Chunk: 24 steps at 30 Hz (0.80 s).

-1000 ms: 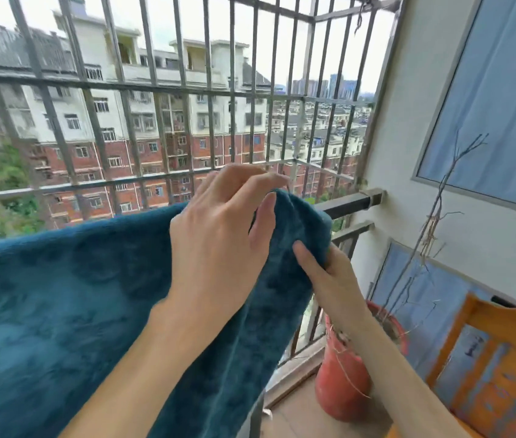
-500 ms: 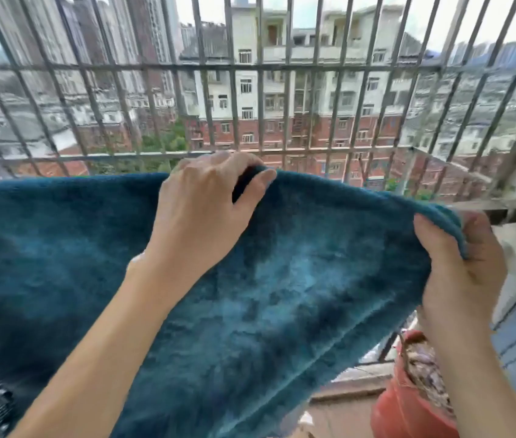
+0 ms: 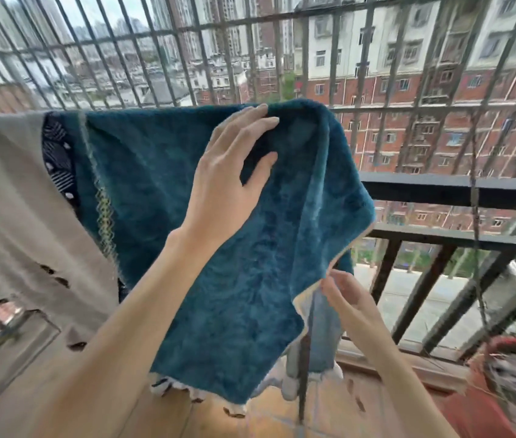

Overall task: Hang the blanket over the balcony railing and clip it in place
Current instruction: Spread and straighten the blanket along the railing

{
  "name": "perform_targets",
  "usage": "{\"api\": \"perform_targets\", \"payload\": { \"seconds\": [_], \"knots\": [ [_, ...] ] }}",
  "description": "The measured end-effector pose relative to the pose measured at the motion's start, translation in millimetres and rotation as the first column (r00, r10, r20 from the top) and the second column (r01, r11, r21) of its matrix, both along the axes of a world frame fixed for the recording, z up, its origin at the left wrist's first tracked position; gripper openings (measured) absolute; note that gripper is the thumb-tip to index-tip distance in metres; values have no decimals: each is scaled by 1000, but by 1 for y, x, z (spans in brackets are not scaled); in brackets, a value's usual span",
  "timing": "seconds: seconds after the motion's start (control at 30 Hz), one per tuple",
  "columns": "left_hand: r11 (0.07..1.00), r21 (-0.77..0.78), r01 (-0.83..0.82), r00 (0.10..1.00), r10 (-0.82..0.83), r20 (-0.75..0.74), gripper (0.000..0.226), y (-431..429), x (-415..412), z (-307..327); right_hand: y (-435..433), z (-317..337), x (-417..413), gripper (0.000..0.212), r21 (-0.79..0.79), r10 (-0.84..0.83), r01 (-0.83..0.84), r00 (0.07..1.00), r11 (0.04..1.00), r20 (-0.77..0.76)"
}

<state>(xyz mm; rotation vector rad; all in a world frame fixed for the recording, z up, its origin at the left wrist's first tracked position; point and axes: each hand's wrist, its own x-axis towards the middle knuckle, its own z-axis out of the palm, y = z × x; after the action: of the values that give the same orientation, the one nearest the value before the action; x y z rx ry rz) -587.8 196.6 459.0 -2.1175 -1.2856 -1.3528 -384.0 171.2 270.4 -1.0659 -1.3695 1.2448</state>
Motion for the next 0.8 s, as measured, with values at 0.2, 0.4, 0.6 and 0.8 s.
{"api": "perform_targets", "payload": {
  "seconds": [0.2, 0.4, 0.6, 0.8],
  "knots": [
    [983, -178, -55, 994, 72, 88, 29, -31, -58, -58, -6, -43, -31, 41, -69, 132, -119, 960, 990, 245],
    [920, -382, -85, 987, 131, 94, 31, -69, -153, -129, -10, -78, -84, 24, -110, -33, 110, 838, 988, 544],
    [833, -548, -79, 931, 258, 258, 27, -124, -284, -164, -45, -114, -173, 47, -345, 22, 264, 766, 901, 643],
    [765, -629, -139, 796, 464, 388, 23, -176, -410, -183, -50, -117, -337, 50, -401, 166, 94, 808, 911, 565]
  ]
}}
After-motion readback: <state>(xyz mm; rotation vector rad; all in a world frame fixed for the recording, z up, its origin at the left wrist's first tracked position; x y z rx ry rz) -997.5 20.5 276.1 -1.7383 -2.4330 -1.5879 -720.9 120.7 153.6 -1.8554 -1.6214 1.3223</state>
